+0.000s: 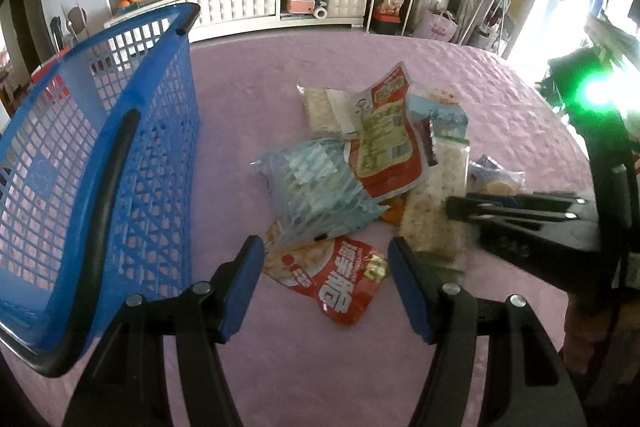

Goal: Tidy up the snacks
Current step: 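Lower the right gripper around the saltine cracker pack while the left gripper approaches the pile, then close the right gripper on the cracker pack while the left gripper grasps the red-and-yellow snack bag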

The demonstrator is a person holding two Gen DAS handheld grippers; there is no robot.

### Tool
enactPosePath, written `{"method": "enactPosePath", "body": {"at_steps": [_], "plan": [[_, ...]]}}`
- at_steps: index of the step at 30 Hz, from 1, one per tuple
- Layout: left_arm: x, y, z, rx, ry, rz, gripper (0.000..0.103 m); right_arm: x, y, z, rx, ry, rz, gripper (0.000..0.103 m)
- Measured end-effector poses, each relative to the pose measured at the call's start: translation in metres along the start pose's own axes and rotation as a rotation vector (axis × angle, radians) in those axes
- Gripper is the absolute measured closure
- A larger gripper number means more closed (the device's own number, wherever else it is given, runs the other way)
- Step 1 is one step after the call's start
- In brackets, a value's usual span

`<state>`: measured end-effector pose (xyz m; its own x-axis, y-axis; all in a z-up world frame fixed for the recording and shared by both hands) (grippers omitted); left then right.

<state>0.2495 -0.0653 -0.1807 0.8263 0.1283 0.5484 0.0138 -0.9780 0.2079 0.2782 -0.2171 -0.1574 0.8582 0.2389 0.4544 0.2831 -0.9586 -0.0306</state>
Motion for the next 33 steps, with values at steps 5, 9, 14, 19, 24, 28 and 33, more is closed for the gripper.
{"method": "enactPosePath", "body": {"at_steps": [5, 9, 14, 19, 24, 28, 33], "plan": [[0.005, 0.008, -0.005, 0.005, -0.004, 0.004, 0.04, -0.011, 0.016, 0.003, 0.106, -0.028, 0.071, 0.088], [0.004, 0.011, -0.007, 0.029, -0.006, 0.012, 0.04, -0.014, 0.022, 0.002, 0.138, -0.038, 0.129, 0.086], [0.002, 0.009, -0.009, 0.031, -0.01, 0.015, 0.04, -0.004, 0.019, 0.007, 0.156, -0.06, 0.155, 0.044], [0.0, 0.009, -0.008, 0.03, -0.012, 0.032, 0.04, 0.003, 0.0, 0.01, 0.078, -0.089, 0.111, 0.031], [-0.005, 0.001, -0.005, 0.054, -0.016, 0.025, 0.04, 0.011, -0.016, 0.023, 0.023, -0.138, 0.058, 0.026], [-0.008, -0.007, -0.004, 0.026, -0.031, -0.007, 0.04, 0.014, -0.022, 0.03, -0.029, -0.149, 0.023, 0.022], [-0.01, -0.01, -0.006, 0.026, -0.034, -0.012, 0.04, 0.007, -0.026, 0.027, -0.081, -0.088, -0.049, 0.03]]}}
Point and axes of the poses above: each gripper's, at about its wrist camera, not at the fingertips, and z roughly the way its jaws point, y to its right, x to its top, the point moved 2 cm from there along z, roughly the way its jaws point, and after that the axes turned 11 degrees about -z, right-handed, at the moved point
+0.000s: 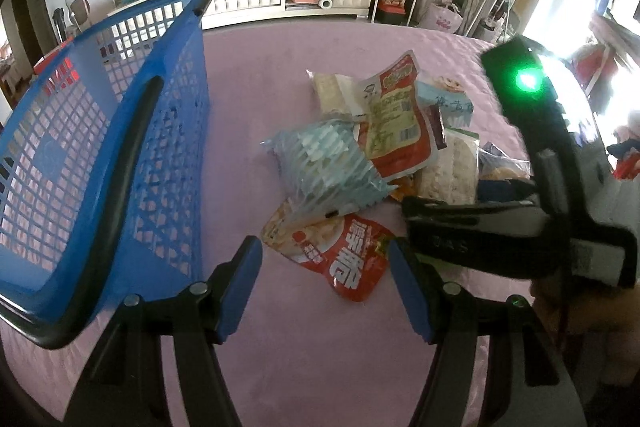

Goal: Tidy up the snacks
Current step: 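Close the right gripper on the cracker pack while the left gripper grasps the red-and-yellow snack bag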

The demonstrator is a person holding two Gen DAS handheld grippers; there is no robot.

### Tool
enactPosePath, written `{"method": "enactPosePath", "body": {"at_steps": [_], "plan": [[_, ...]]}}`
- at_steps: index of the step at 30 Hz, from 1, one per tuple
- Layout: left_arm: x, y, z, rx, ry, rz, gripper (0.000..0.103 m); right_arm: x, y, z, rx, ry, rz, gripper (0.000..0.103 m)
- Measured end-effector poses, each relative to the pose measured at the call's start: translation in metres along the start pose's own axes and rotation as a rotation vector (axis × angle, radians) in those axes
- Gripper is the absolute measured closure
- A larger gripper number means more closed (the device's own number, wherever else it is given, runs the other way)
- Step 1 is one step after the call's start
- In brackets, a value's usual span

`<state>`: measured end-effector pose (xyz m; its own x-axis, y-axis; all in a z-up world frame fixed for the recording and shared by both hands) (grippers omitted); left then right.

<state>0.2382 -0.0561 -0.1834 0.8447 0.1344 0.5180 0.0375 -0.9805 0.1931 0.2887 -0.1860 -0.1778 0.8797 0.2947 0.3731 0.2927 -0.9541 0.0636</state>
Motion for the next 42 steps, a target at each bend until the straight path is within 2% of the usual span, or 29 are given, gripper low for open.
{"method": "enactPosePath", "body": {"at_steps": [9, 14, 19, 22, 25, 31, 34, 36, 42], "plan": [[0.009, 0.005, -0.008, -0.02, 0.006, -0.017, 0.04, -0.031, 0.025, -0.045, 0.046, 0.11, -0.014, 0.032], [0.017, 0.024, -0.008, -0.042, 0.005, 0.031, 0.04, -0.031, 0.035, -0.059, 0.091, 0.165, 0.005, 0.032], [0.03, 0.049, 0.002, -0.044, -0.001, 0.115, 0.04, -0.025, 0.039, -0.066, 0.068, 0.216, -0.016, 0.032], [0.035, 0.059, 0.014, -0.027, -0.016, 0.158, 0.04, -0.027, 0.048, -0.069, 0.05, 0.237, -0.022, 0.032], [0.04, 0.063, 0.026, 0.003, -0.028, 0.182, 0.04, -0.026, 0.059, -0.063, 0.093, 0.249, 0.0, 0.032], [0.044, 0.08, 0.055, 0.048, -0.068, 0.254, 0.041, -0.027, 0.072, -0.051, 0.119, 0.25, 0.015, 0.032], [0.048, 0.084, 0.062, 0.049, -0.068, 0.256, 0.057, -0.029, 0.079, -0.047, 0.13, 0.251, 0.03, 0.032], [0.054, 0.083, 0.066, 0.048, -0.07, 0.24, 0.08, -0.03, 0.083, -0.044, 0.141, 0.249, 0.044, 0.032], [0.058, 0.079, 0.07, 0.002, -0.082, 0.196, 0.102, -0.031, 0.087, -0.04, 0.161, 0.253, 0.06, 0.032]]}}
Point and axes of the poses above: each gripper's, at about its wrist camera, not at the fingertips, and z roughly the way its jaws point, y to its right, x to its top, the point moved 2 cm from there along z, roughly the way its jaws point, and after that the axes turned 11 degrees about -z, right-handed, at the moved point
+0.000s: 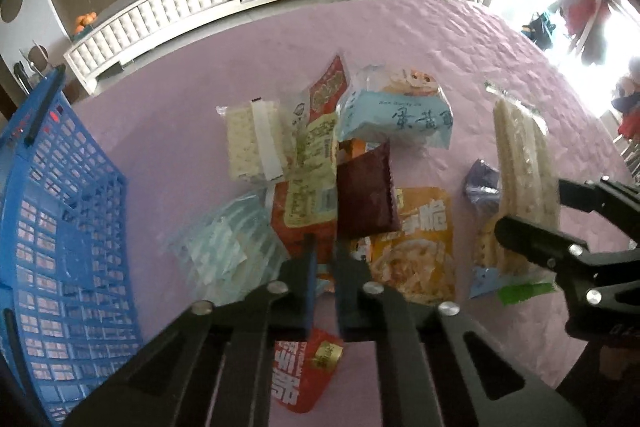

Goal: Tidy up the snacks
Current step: 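Close the right gripper on the cracker pack while the left gripper grasps the red-and-yellow snack bag, then carry both packs over the blue basket and open the right gripper to drop the crackers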

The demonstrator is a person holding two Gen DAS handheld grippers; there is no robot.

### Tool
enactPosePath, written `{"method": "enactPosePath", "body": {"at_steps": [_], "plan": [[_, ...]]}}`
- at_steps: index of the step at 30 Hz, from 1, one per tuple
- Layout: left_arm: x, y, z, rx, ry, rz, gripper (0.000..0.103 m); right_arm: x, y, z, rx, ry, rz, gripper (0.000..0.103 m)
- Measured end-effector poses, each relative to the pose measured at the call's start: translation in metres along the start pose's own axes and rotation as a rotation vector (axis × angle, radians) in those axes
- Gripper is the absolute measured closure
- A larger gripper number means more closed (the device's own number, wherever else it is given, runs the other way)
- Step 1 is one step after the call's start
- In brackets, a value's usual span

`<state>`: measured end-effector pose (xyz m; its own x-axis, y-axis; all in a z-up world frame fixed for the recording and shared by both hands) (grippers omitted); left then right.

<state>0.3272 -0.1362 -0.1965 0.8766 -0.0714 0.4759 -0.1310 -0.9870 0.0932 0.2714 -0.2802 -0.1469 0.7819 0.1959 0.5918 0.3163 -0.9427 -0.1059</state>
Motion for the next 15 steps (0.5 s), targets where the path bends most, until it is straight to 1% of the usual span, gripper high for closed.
{"method": "enactPosePath", "body": {"at_steps": [3, 5, 7, 11, 15], "plan": [[0.006, -0.001, 0.0, -0.025, 0.002, -0.029, 0.103, 0.001, 0.0, -0.001, 0.008, 0.004, 0.002, 0.032], [0.008, -0.002, -0.007, -0.04, 0.017, -0.038, 0.103, 0.002, 0.0, -0.005, 0.012, 0.011, 0.001, 0.032], [0.01, -0.002, -0.019, -0.07, 0.04, -0.047, 0.103, 0.003, -0.001, -0.01, 0.012, 0.023, 0.002, 0.032], [0.011, 0.001, -0.05, -0.098, 0.108, -0.035, 0.103, 0.008, -0.003, -0.027, 0.003, 0.054, -0.003, 0.032], [0.012, 0.002, -0.087, -0.123, 0.174, -0.026, 0.103, 0.012, -0.015, -0.049, 0.001, 0.089, -0.023, 0.032]]}}
Point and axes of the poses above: each gripper's, at about its wrist camera, not at the fingertips, and z roughly the way its jaws point, y to its right, x to its top, the point moved 2 cm from there along z, roughly the way its jaws point, and after that the axes turned 11 degrees about -z, right-handed, at the moved point
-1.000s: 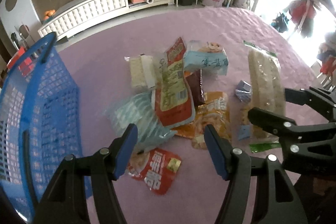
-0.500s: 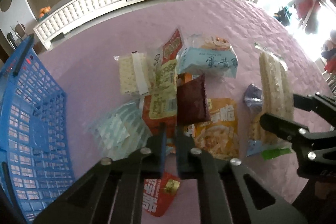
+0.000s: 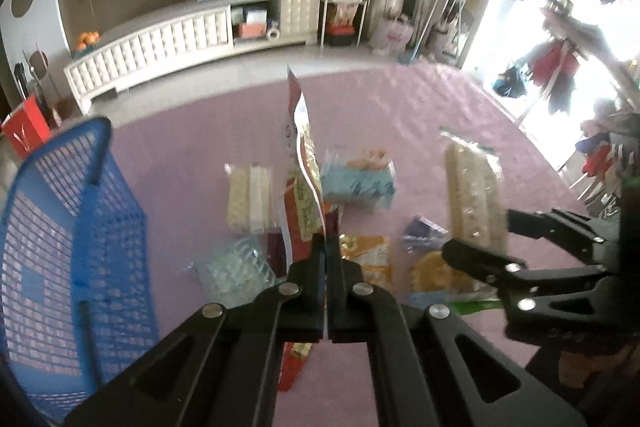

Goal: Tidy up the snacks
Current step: 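Carry both packs over the blue basket and open the right gripper to drop the crackers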

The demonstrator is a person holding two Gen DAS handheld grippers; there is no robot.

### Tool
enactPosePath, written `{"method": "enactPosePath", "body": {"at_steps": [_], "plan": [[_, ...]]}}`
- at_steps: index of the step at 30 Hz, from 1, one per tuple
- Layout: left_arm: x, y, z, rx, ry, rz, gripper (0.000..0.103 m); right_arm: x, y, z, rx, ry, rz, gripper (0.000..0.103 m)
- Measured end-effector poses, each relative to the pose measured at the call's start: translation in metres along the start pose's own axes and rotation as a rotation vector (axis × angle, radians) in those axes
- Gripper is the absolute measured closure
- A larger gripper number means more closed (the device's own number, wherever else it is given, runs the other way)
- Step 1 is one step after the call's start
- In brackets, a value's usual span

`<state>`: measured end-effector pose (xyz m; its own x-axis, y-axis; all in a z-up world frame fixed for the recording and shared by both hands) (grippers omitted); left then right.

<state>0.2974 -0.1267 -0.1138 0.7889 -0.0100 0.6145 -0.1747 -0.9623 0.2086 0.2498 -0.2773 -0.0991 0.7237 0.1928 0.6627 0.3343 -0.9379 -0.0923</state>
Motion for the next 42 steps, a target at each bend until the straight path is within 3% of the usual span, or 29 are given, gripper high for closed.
{"method": "enactPosePath", "body": {"at_steps": [11, 23, 34, 42], "plan": [[0.004, -0.034, -0.099, -0.031, 0.143, -0.004, 0.103, 0.028, -0.066, -0.045, 0.021, 0.087, -0.106, 0.032], [-0.001, -0.124, -0.178, 0.085, 0.25, -0.062, 0.103, 0.076, -0.161, -0.035, 0.088, 0.121, -0.294, 0.033], [0.007, -0.19, -0.184, 0.145, 0.268, -0.095, 0.103, 0.106, -0.21, 0.015, 0.128, 0.063, -0.431, 0.033], [0.021, -0.22, -0.155, 0.169, 0.237, -0.091, 0.103, 0.125, -0.214, 0.067, 0.157, -0.006, -0.453, 0.033]]}}
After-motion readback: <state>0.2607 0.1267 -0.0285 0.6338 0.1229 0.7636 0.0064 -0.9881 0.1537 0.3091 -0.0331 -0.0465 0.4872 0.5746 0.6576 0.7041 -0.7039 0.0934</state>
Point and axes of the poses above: each gripper's, at about its wrist camera, not at the fingertips, and z roughly the way its jaws point, y to its right, x to its top, the point moved 2 cm from there along z, roughly the way its jaws point, and after that the axes turned 11 degrees about -z, right-handed, at the moved point
